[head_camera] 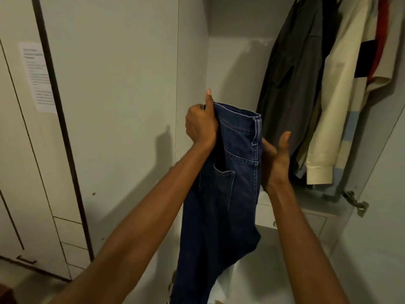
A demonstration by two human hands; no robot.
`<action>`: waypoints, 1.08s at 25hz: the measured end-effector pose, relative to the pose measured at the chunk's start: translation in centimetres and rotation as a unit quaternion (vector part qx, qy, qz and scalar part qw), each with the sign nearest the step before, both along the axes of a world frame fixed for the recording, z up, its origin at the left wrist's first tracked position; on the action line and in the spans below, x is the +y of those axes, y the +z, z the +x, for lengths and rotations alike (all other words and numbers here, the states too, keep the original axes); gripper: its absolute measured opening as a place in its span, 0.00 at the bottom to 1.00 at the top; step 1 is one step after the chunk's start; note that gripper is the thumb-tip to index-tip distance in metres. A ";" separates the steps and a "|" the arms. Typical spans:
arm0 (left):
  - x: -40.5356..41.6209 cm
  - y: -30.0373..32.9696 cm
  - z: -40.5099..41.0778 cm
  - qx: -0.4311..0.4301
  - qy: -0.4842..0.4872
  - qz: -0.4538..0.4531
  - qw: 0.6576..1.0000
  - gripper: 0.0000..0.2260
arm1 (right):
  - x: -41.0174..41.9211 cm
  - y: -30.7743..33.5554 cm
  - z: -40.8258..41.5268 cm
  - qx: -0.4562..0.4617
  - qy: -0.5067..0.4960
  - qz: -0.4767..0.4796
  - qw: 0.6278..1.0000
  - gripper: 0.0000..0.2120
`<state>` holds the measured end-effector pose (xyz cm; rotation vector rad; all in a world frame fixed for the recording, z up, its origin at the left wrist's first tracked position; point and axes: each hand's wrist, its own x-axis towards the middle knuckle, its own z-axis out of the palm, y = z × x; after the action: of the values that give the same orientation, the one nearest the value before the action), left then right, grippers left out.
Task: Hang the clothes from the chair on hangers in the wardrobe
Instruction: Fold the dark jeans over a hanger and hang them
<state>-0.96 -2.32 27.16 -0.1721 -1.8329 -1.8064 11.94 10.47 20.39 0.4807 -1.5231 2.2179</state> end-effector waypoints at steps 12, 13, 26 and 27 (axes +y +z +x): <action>0.9 -0.6 -10.3 0.079 -0.043 -0.163 0.983 0.31 | 4.0 -2.1 -13.4 0.050 -0.260 0.014 0.964 0.07; 0.7 -1.0 -11.4 0.089 -0.043 -0.187 0.977 0.31 | 4.2 -1.9 -14.8 0.047 -0.262 0.006 0.964 0.06; 6.9 -9.3 -30.8 0.049 -0.145 -0.201 0.968 0.19 | 15.2 -6.4 -37.5 -0.069 -0.230 0.077 0.968 0.15; 7.9 -10.1 -32.1 0.044 -0.129 -0.204 0.969 0.19 | 16.0 -7.1 -38.8 -0.077 -0.229 0.081 0.967 0.16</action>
<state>-33.05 5.59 17.07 -0.6617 -2.1773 -1.5281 -26.82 26.43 13.26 -0.0099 -1.6980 1.8144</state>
